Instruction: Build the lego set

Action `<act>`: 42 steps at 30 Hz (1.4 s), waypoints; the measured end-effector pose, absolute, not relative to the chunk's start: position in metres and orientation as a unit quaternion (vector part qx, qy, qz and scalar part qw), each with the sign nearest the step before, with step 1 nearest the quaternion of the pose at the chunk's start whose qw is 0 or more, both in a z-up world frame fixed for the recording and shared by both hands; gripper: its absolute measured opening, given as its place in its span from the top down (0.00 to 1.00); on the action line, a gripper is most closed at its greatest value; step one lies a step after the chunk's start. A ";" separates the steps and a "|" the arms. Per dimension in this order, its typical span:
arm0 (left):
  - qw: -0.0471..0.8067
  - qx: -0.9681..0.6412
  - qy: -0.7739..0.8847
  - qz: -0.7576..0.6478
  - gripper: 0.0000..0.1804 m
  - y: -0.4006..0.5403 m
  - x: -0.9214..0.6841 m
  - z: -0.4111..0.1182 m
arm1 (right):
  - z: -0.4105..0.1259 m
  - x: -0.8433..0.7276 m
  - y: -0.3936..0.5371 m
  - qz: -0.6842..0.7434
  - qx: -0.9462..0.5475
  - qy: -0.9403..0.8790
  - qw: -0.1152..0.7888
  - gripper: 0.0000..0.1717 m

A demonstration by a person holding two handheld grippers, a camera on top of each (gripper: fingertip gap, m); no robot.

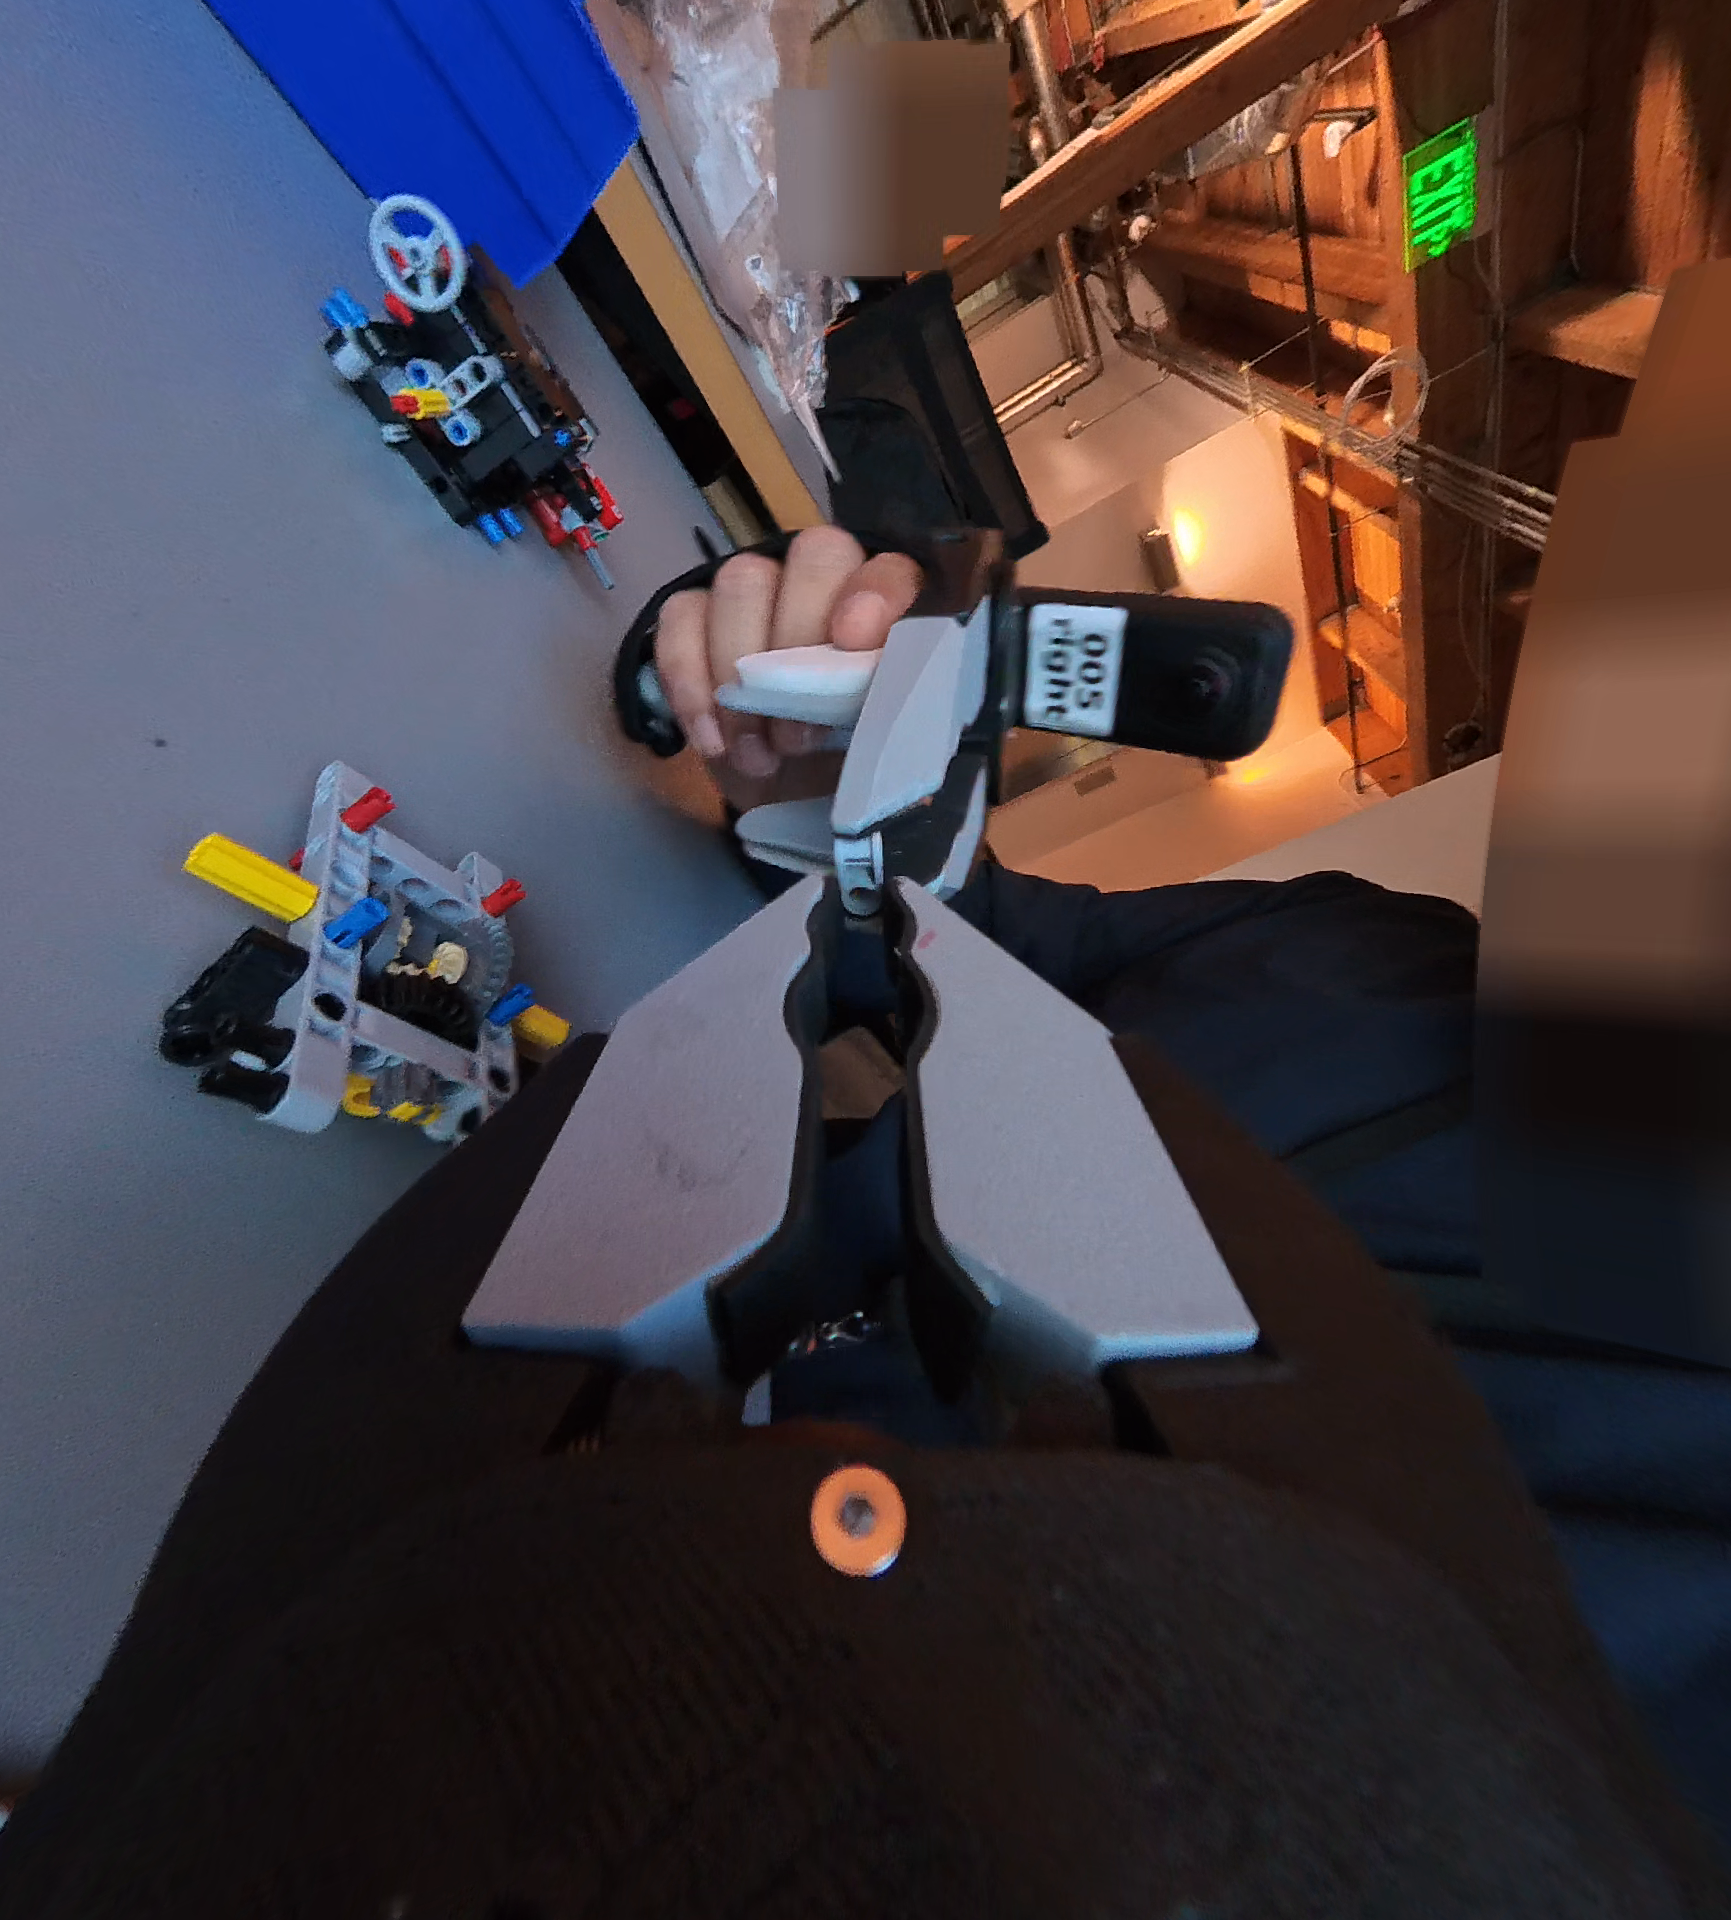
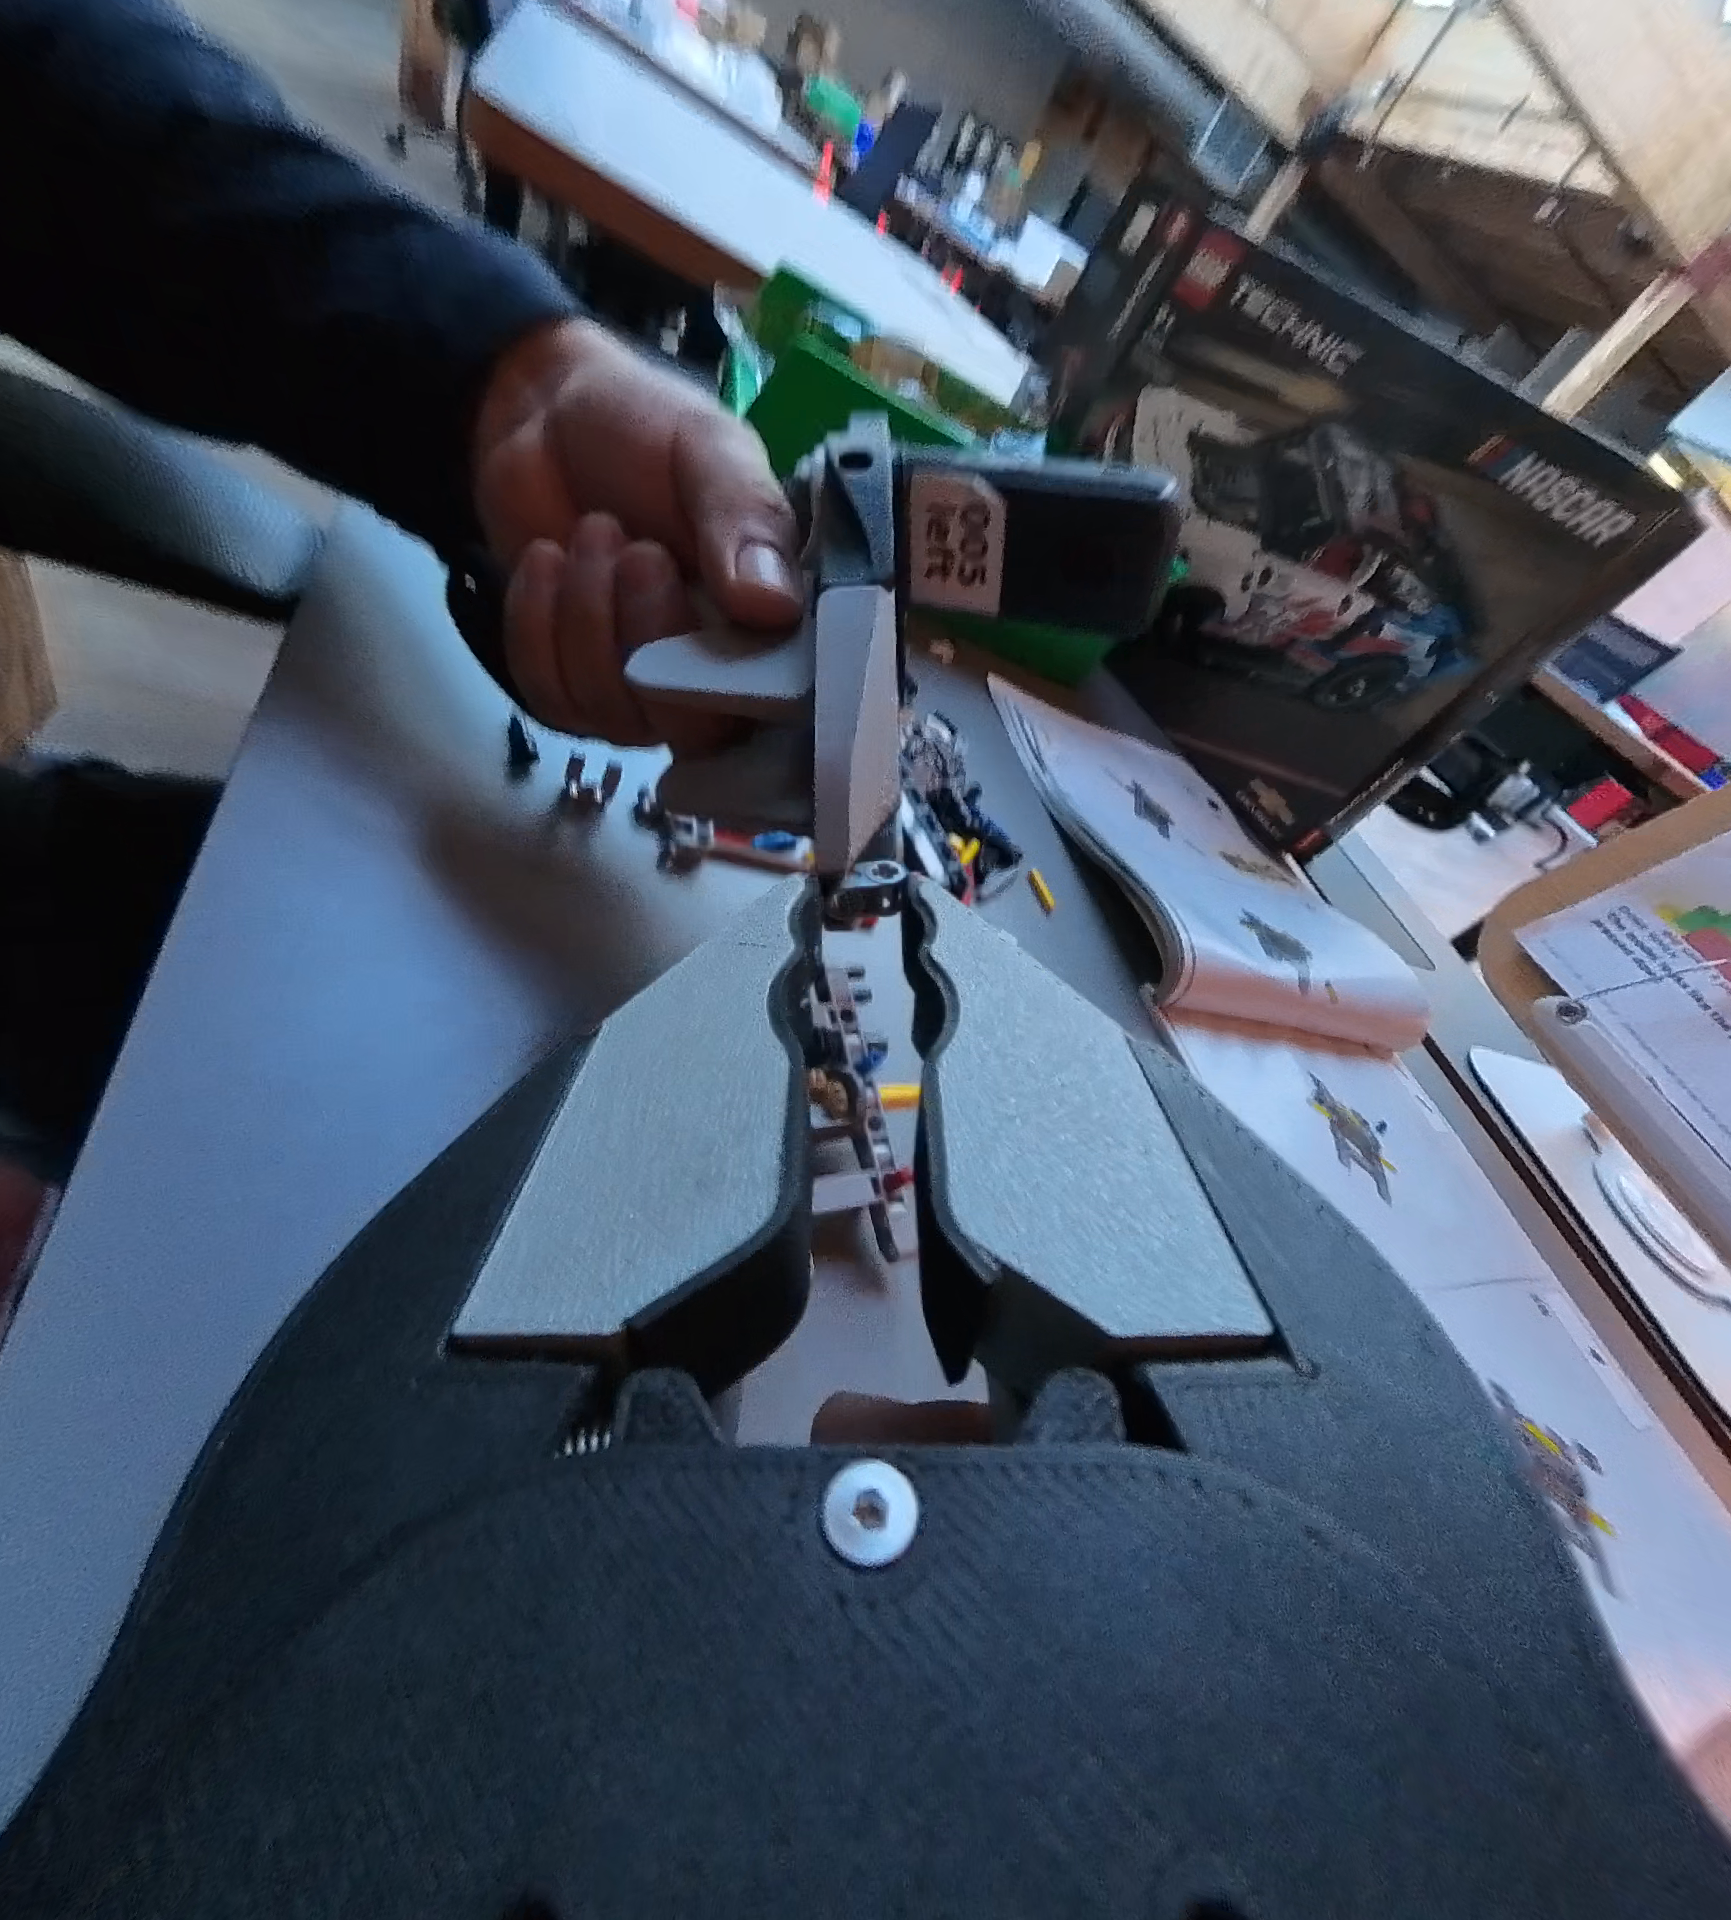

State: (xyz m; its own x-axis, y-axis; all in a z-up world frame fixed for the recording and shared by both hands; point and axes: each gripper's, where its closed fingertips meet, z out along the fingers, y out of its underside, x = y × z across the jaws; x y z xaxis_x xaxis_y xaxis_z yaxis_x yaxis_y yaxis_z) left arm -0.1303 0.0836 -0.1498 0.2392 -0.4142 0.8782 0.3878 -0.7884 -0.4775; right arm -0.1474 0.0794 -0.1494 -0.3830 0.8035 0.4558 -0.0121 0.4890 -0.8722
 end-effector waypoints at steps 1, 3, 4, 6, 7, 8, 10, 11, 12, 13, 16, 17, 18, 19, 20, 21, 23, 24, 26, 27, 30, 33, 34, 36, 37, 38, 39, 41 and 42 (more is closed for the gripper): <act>0.325 -0.729 0.011 -0.602 0.97 0.084 -0.132 -0.156 | -0.155 -0.148 0.082 0.396 -0.279 -0.731 0.480 0.93; 0.334 -0.769 0.013 -0.545 0.97 0.089 -0.141 -0.173 | -0.165 -0.150 0.092 0.323 -0.284 -0.760 0.488 0.93; 0.336 -0.787 0.013 -0.518 0.95 0.090 -0.145 -0.181 | -0.168 -0.150 0.096 0.290 -0.284 -0.770 0.492 0.93; 0.333 -0.802 0.018 -0.495 0.91 0.090 -0.148 -0.186 | -0.175 -0.151 0.102 0.243 -0.291 -0.787 0.487 0.93; 0.334 -0.799 0.020 -0.499 0.90 0.090 -0.146 -0.183 | -0.178 -0.151 0.105 0.221 -0.295 -0.793 0.484 0.93; 0.334 -0.795 0.020 -0.505 0.90 0.091 -0.144 -0.180 | -0.181 -0.151 0.107 0.203 -0.297 -0.798 0.484 0.93; 0.331 -0.799 0.019 -0.502 0.87 0.094 -0.141 -0.179 | -0.182 -0.152 0.108 0.181 -0.297 -0.802 0.485 0.93; 0.331 -0.803 0.019 -0.495 0.87 0.096 -0.141 -0.180 | -0.183 -0.152 0.108 0.174 -0.297 -0.805 0.484 0.93; 0.332 -0.805 0.017 -0.492 0.87 0.098 -0.141 -0.181 | -0.183 -0.152 0.107 0.170 -0.297 -0.807 0.481 0.93; 0.332 -0.804 0.013 -0.493 0.87 0.100 -0.141 -0.181 | -0.184 -0.151 0.105 0.164 -0.297 -0.810 0.479 0.93; 0.338 -0.805 0.006 -0.487 0.90 0.106 -0.141 -0.181 | -0.186 -0.151 0.104 0.145 -0.298 -0.813 0.478 0.93; 0.336 -0.811 0.008 -0.479 0.91 0.106 -0.141 -0.183 | -0.185 -0.151 0.104 0.142 -0.301 -0.812 0.479 0.93; 0.334 -0.816 0.011 -0.472 0.92 0.107 -0.140 -0.186 | -0.185 -0.151 0.105 0.141 -0.304 -0.811 0.479 0.93; 0.334 -0.818 0.013 -0.468 0.92 0.106 -0.139 -0.187 | -0.185 -0.151 0.105 0.138 -0.306 -0.812 0.478 0.93; 0.336 -0.817 0.014 -0.468 0.92 0.106 -0.138 -0.187 | -0.186 -0.151 0.105 0.133 -0.306 -0.813 0.478 0.93; 0.338 -0.815 0.014 -0.470 0.94 0.107 -0.137 -0.185 | -0.186 -0.151 0.105 0.127 -0.305 -0.814 0.478 0.93; 0.345 -0.815 0.014 -0.465 0.96 0.108 -0.138 -0.184 | -0.186 -0.152 0.105 0.119 -0.301 -0.813 0.484 0.93; 0.347 -0.816 0.016 -0.461 0.96 0.108 -0.138 -0.184 | -0.185 -0.152 0.105 0.115 -0.300 -0.813 0.486 0.93; 0.351 -0.816 0.018 -0.459 0.96 0.108 -0.138 -0.183 | -0.185 -0.152 0.106 0.110 -0.297 -0.811 0.491 0.93; 0.352 -0.815 0.019 -0.460 0.96 0.108 -0.138 -0.182 | -0.184 -0.152 0.105 0.110 -0.295 -0.811 0.494 0.93; 0.352 -0.802 0.018 -0.483 0.96 0.106 -0.136 -0.178 | -0.179 -0.151 0.103 0.129 -0.295 -0.806 0.497 0.93; 0.351 -0.779 0.022 -0.519 0.96 0.101 -0.134 -0.170 | -0.172 -0.149 0.098 0.177 -0.301 -0.796 0.495 0.93; 0.352 -0.770 0.028 -0.531 0.96 0.099 -0.134 -0.167 | -0.169 -0.149 0.095 0.197 -0.301 -0.791 0.495 0.93; 0.346 -0.757 0.034 -0.553 0.96 0.095 -0.133 -0.162 | -0.163 -0.148 0.090 0.241 -0.298 -0.779 0.496 0.93; 0.344 -0.753 0.037 -0.560 0.96 0.093 -0.133 -0.160 | -0.161 -0.147 0.089 0.262 -0.298 -0.773 0.496 0.93; 0.344 -0.750 0.043 -0.563 0.96 0.092 -0.132 -0.159 | -0.159 -0.147 0.087 0.283 -0.298 -0.766 0.494 0.93; 0.343 -0.748 0.049 -0.566 0.96 0.091 -0.132 -0.157 | -0.157 -0.147 0.086 0.302 -0.297 -0.759 0.493 0.93; 0.344 -0.740 0.061 -0.575 0.96 0.091 -0.132 -0.153 | -0.152 -0.147 0.085 0.341 -0.294 -0.744 0.493 0.93; 0.346 -0.736 0.068 -0.578 0.96 0.091 -0.133 -0.151 | -0.149 -0.147 0.086 0.359 -0.294 -0.737 0.491 0.93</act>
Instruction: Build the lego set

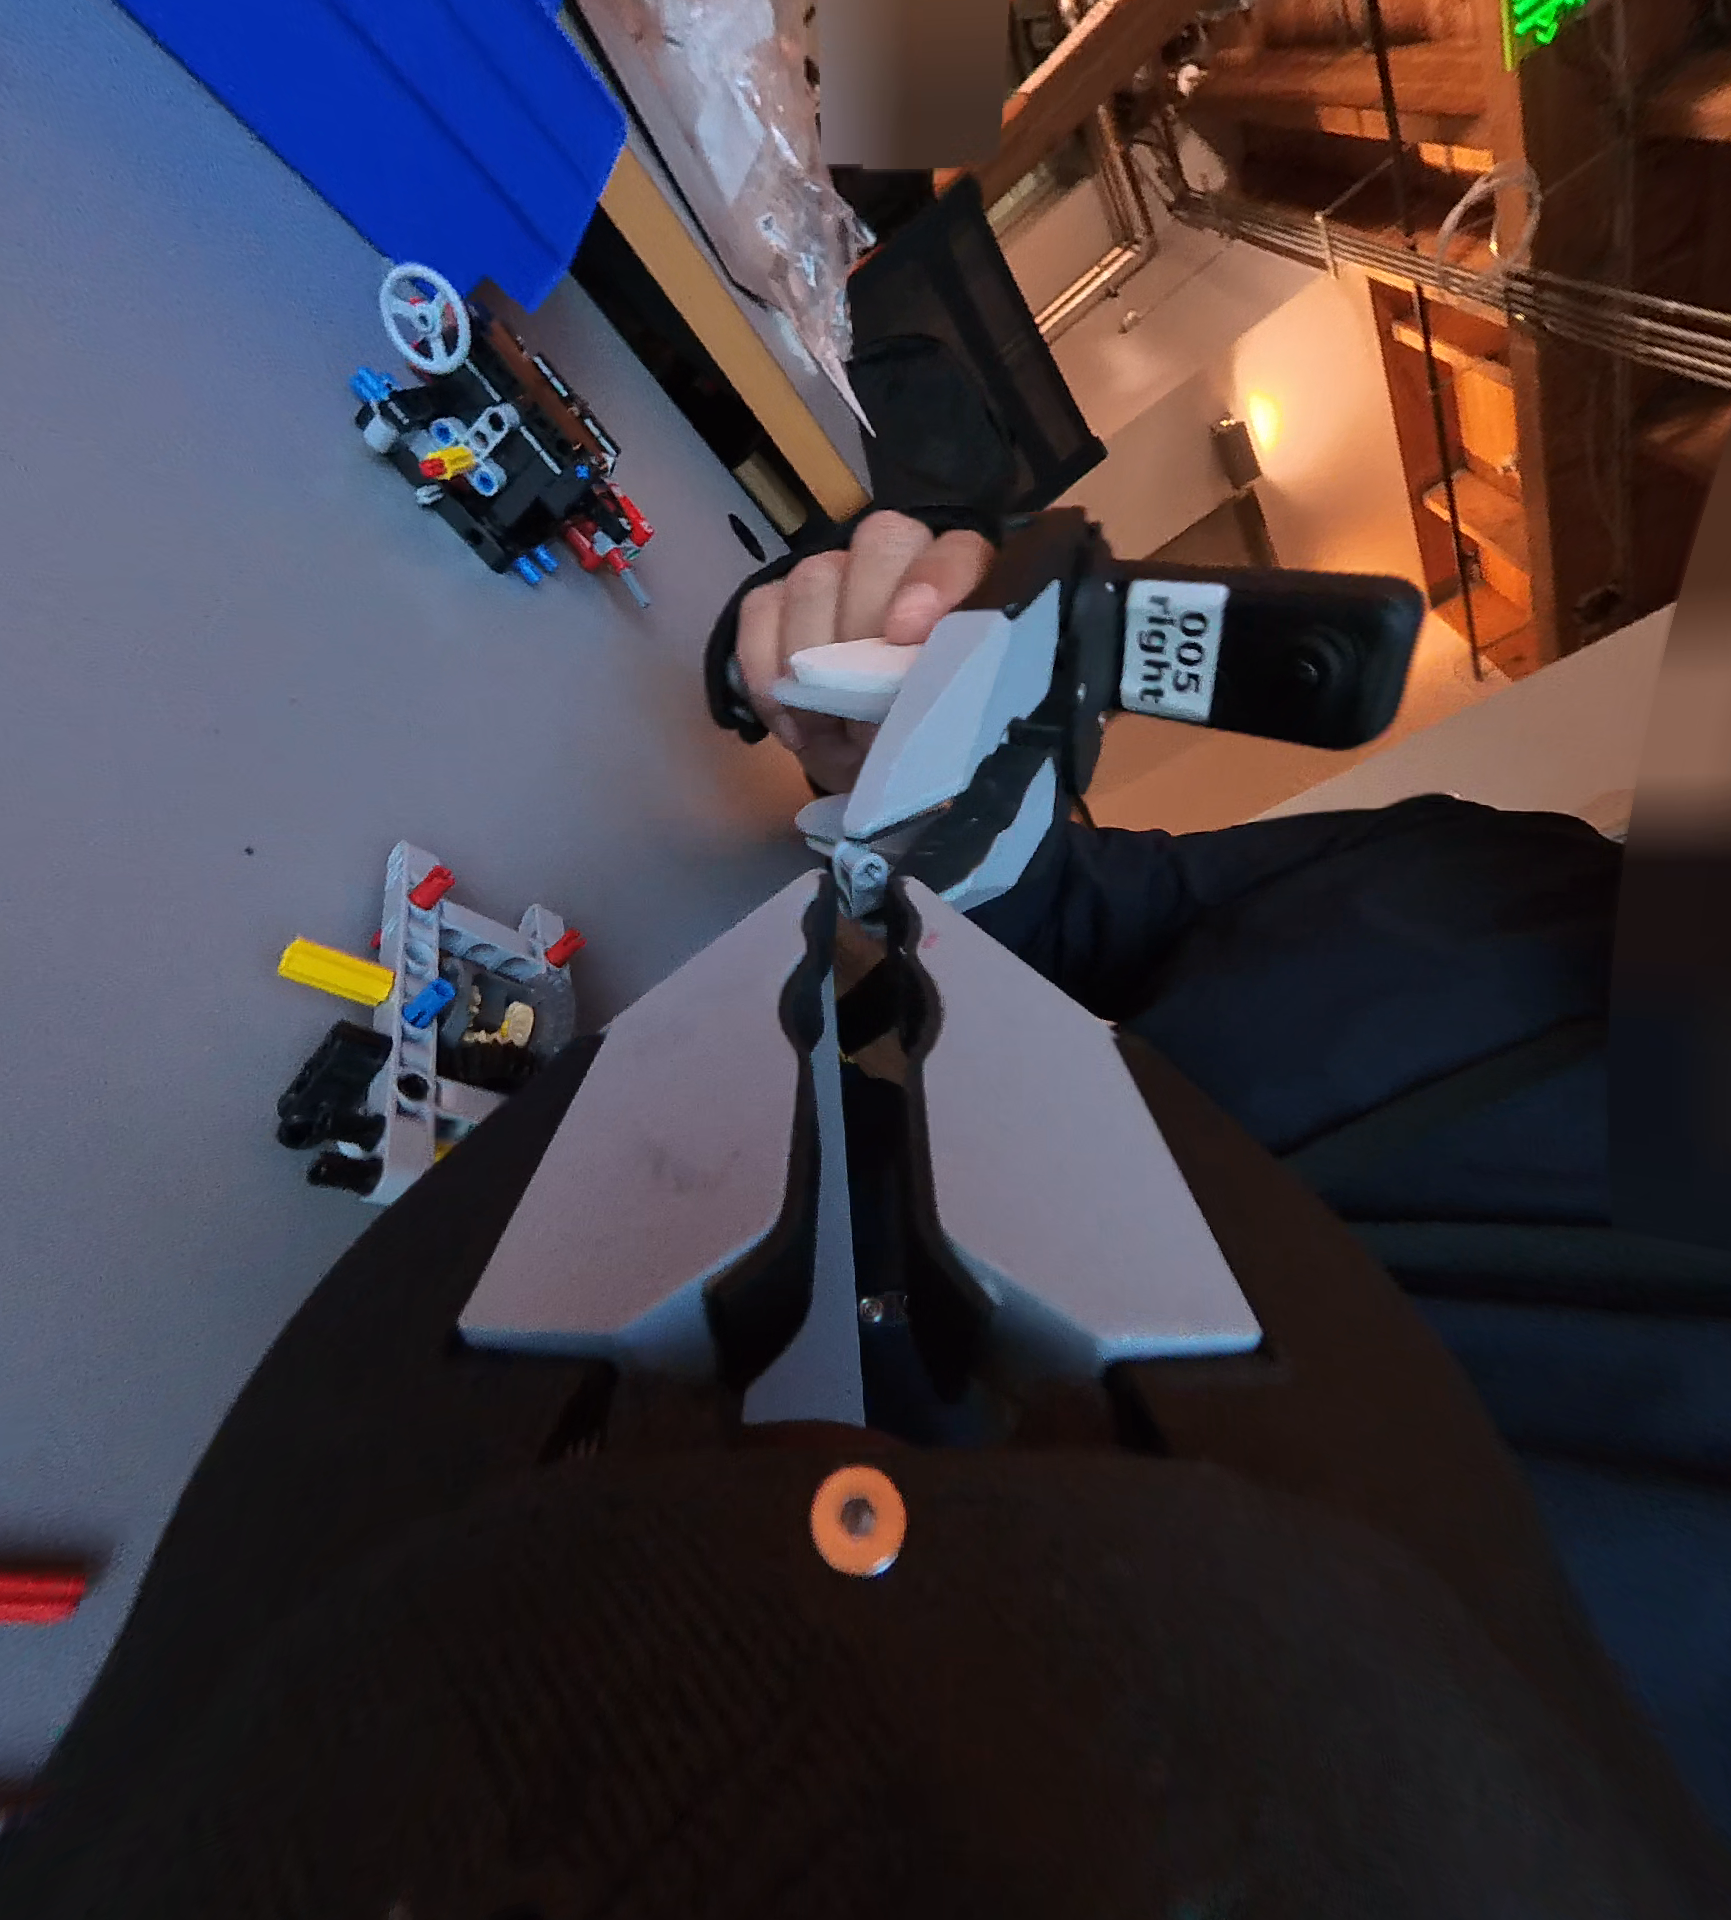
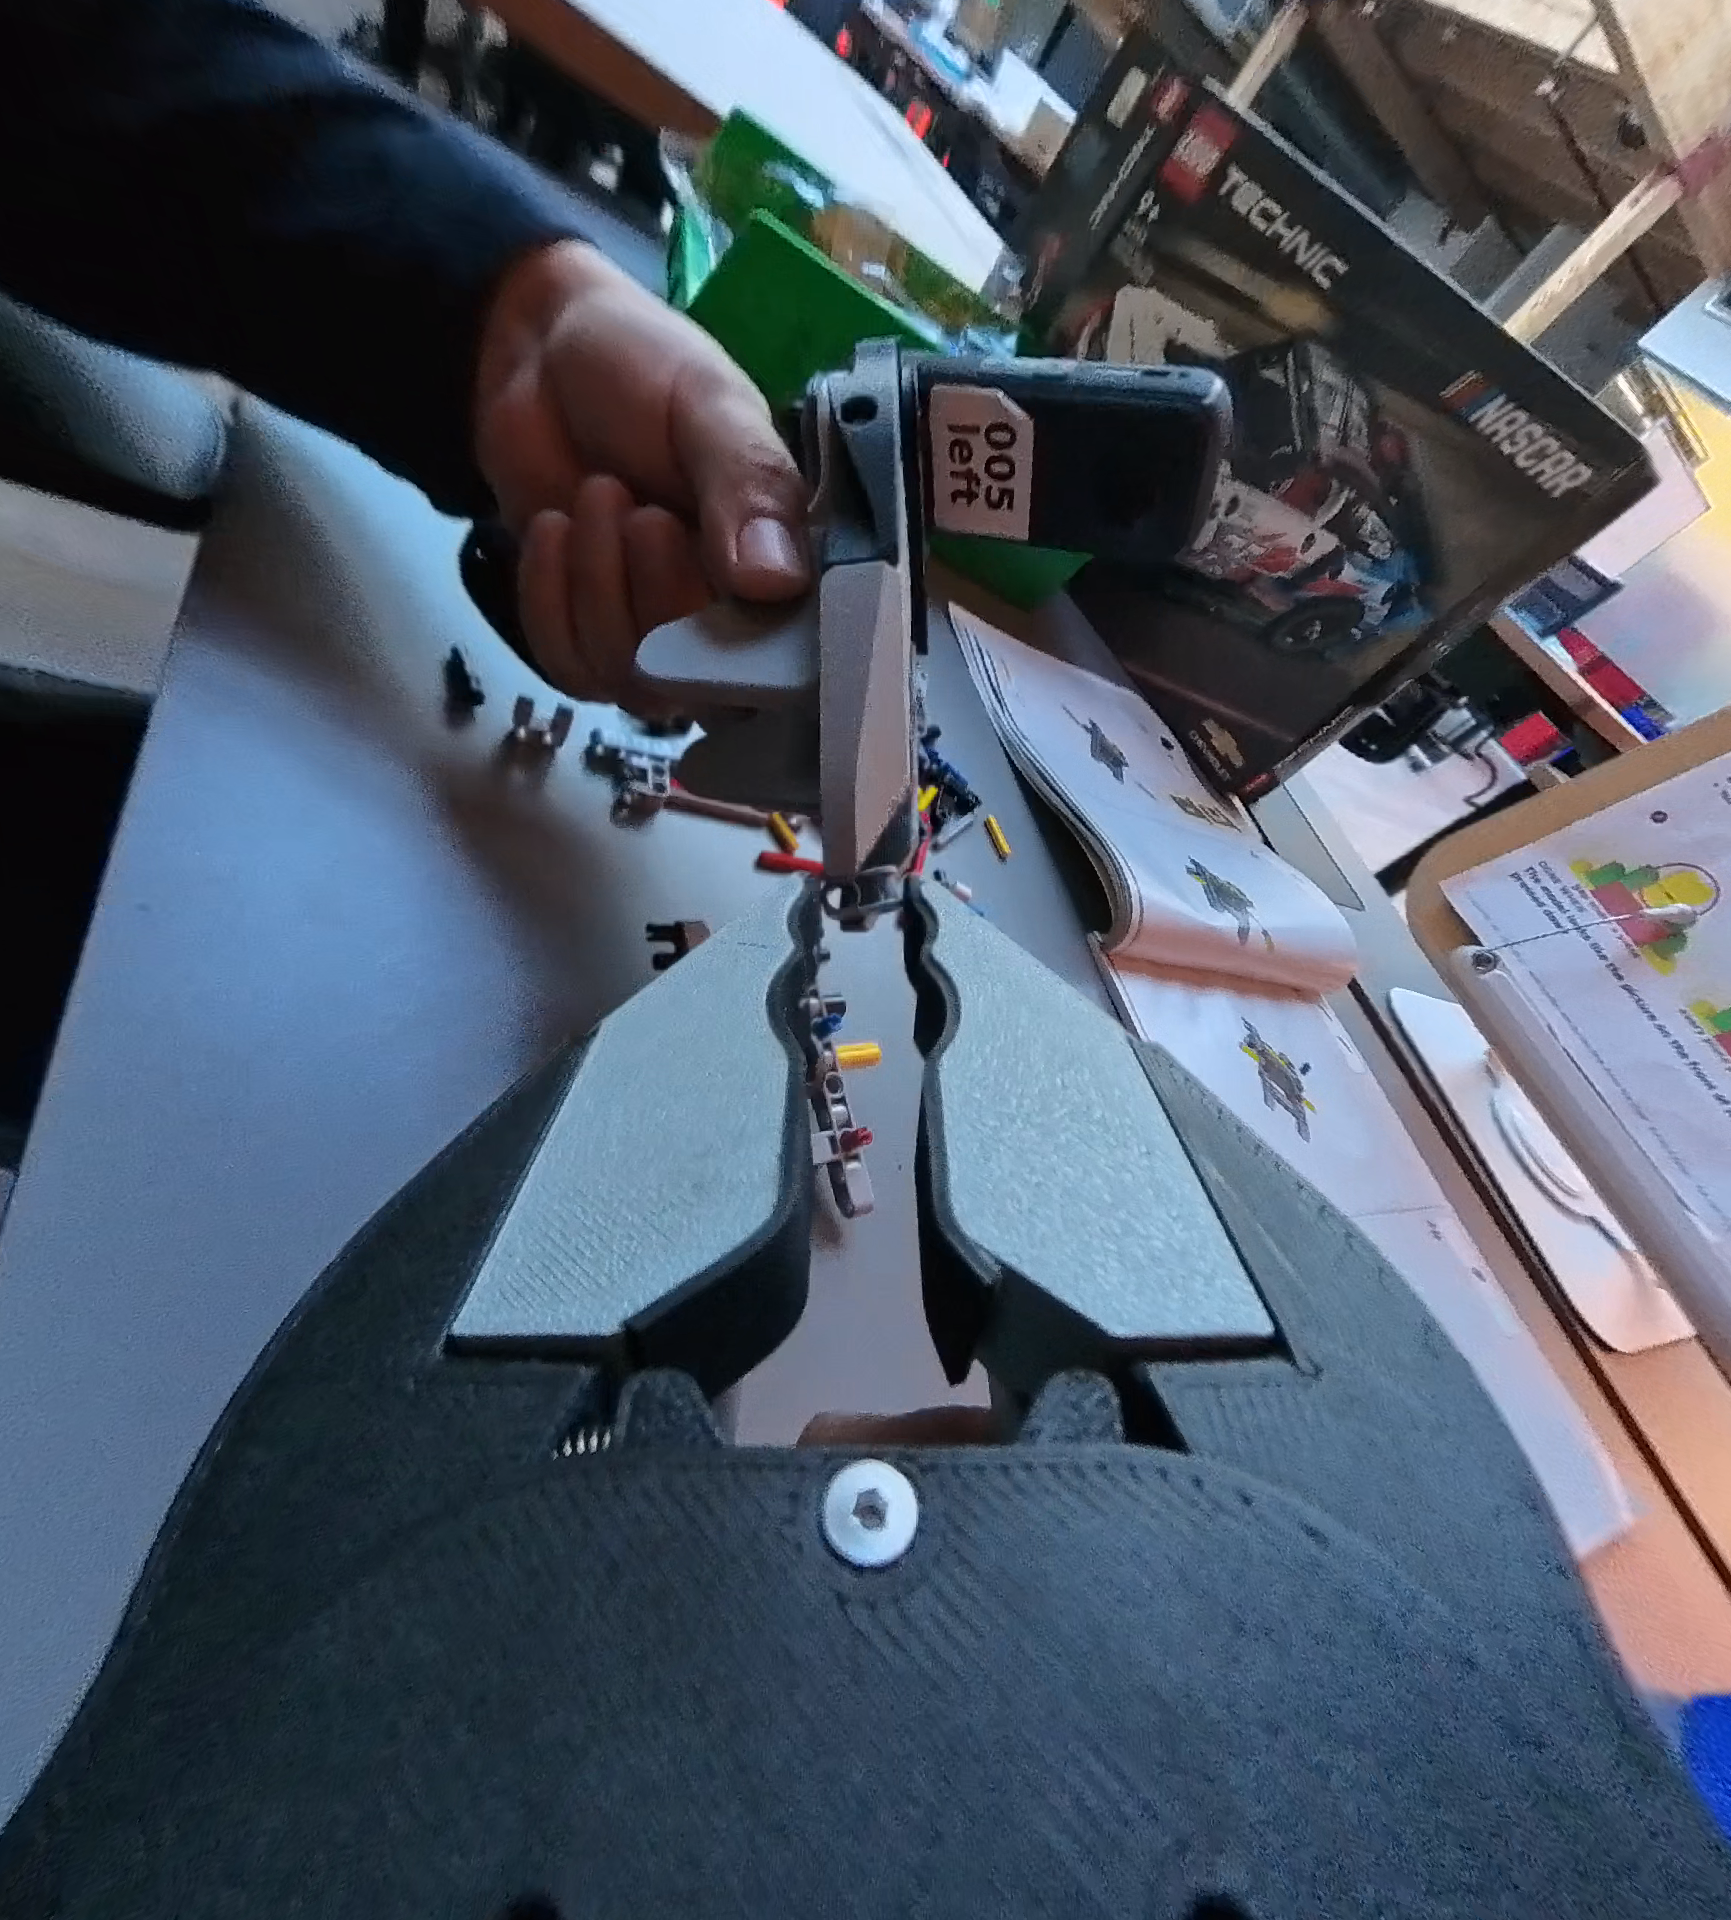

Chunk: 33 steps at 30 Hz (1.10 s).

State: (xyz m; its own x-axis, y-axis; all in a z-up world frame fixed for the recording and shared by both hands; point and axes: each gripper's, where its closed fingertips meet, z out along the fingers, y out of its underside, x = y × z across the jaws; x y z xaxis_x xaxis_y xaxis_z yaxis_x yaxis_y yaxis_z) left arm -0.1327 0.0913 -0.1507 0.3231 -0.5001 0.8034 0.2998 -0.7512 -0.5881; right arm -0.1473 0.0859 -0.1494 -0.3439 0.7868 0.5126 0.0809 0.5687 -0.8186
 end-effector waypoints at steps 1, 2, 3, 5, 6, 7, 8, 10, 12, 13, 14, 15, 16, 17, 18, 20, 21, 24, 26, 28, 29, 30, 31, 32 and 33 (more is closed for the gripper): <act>0.350 -0.734 0.073 -0.578 0.96 0.093 -0.135 -0.149 | -0.147 -0.148 0.088 0.374 -0.297 -0.729 0.490 0.93; 0.356 -0.730 0.078 -0.578 0.96 0.096 -0.138 -0.147 | -0.145 -0.149 0.092 0.386 -0.302 -0.721 0.490 0.93; 0.363 -0.726 0.082 -0.578 0.96 0.099 -0.142 -0.144 | -0.143 -0.151 0.097 0.397 -0.309 -0.712 0.489 0.94; 0.380 -0.727 0.079 -0.567 0.96 0.110 -0.157 -0.142 | -0.142 -0.156 0.110 0.423 -0.334 -0.696 0.475 0.93; 0.388 -0.728 0.075 -0.560 0.96 0.117 -0.165 -0.141 | -0.143 -0.159 0.117 0.436 -0.349 -0.689 0.462 0.91; 0.395 -0.727 0.071 -0.557 0.96 0.123 -0.173 -0.141 | -0.144 -0.164 0.123 0.449 -0.364 -0.682 0.448 0.87; 0.401 -0.724 0.066 -0.557 0.96 0.128 -0.180 -0.139 | -0.146 -0.168 0.130 0.457 -0.376 -0.677 0.439 0.84; 0.408 -0.717 0.057 -0.562 0.96 0.138 -0.190 -0.138 | -0.148 -0.178 0.143 0.463 -0.386 -0.672 0.430 0.83; 0.403 -0.713 0.048 -0.572 0.96 0.142 -0.196 -0.141 | -0.150 -0.187 0.150 0.468 -0.382 -0.674 0.425 0.84; 0.401 -0.709 0.042 -0.579 0.96 0.144 -0.197 -0.142 | -0.152 -0.190 0.151 0.469 -0.380 -0.678 0.420 0.84; 0.397 -0.703 0.037 -0.589 0.96 0.144 -0.197 -0.142 | -0.155 -0.193 0.153 0.466 -0.379 -0.683 0.416 0.84; 0.392 -0.699 0.030 -0.598 0.97 0.145 -0.197 -0.143 | -0.158 -0.196 0.154 0.463 -0.379 -0.687 0.412 0.84; 0.388 -0.698 0.025 -0.601 0.97 0.147 -0.197 -0.145 | -0.161 -0.197 0.154 0.462 -0.379 -0.691 0.407 0.84; 0.386 -0.698 0.021 -0.602 0.97 0.147 -0.196 -0.146 | -0.164 -0.199 0.153 0.462 -0.380 -0.693 0.402 0.84; 0.384 -0.696 0.015 -0.606 0.96 0.148 -0.195 -0.146 | -0.166 -0.199 0.153 0.462 -0.381 -0.694 0.401 0.84; 0.383 -0.689 0.000 -0.616 0.96 0.148 -0.194 -0.145 | -0.167 -0.201 0.153 0.458 -0.384 -0.691 0.407 0.84; 0.382 -0.685 0.002 -0.620 0.96 0.146 -0.193 -0.143 | -0.168 -0.202 0.154 0.454 -0.386 -0.690 0.410 0.84; 0.391 -0.688 0.006 -0.611 0.96 0.145 -0.194 -0.141 | -0.170 -0.203 0.155 0.442 -0.389 -0.691 0.418 0.84; 0.388 -0.688 0.002 -0.613 0.96 0.145 -0.194 -0.142 | -0.169 -0.204 0.157 0.446 -0.394 -0.686 0.419 0.84; 0.381 -0.685 -0.007 -0.621 0.96 0.146 -0.192 -0.144 | -0.168 -0.204 0.158 0.452 -0.399 -0.680 0.418 0.84; 0.377 -0.680 -0.013 -0.628 0.96 0.146 -0.191 -0.145 | -0.168 -0.205 0.158 0.455 -0.400 -0.678 0.417 0.85; 0.374 -0.675 -0.021 -0.636 0.96 0.147 -0.191 -0.144 | -0.168 -0.205 0.159 0.456 -0.402 -0.676 0.416 0.86; 0.371 -0.670 -0.027 -0.643 0.96 0.147 -0.190 -0.144 | -0.168 -0.205 0.159 0.458 -0.403 -0.674 0.417 0.86; 0.367 -0.667 -0.029 -0.648 0.96 0.146 -0.189 -0.143 | -0.167 -0.205 0.160 0.462 -0.403 -0.672 0.416 0.86; 0.365 -0.669 -0.026 -0.648 0.97 0.145 -0.188 -0.144 | -0.165 -0.204 0.159 0.467 -0.403 -0.669 0.414 0.86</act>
State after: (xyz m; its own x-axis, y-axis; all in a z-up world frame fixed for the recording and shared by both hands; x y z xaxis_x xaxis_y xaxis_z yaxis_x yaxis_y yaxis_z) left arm -0.1884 0.1447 -0.1441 0.1599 -0.4376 0.8849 0.5073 -0.7326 -0.4539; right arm -0.2039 0.1591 -0.1650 -0.3324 0.9260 0.1788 0.1516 0.2396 -0.9590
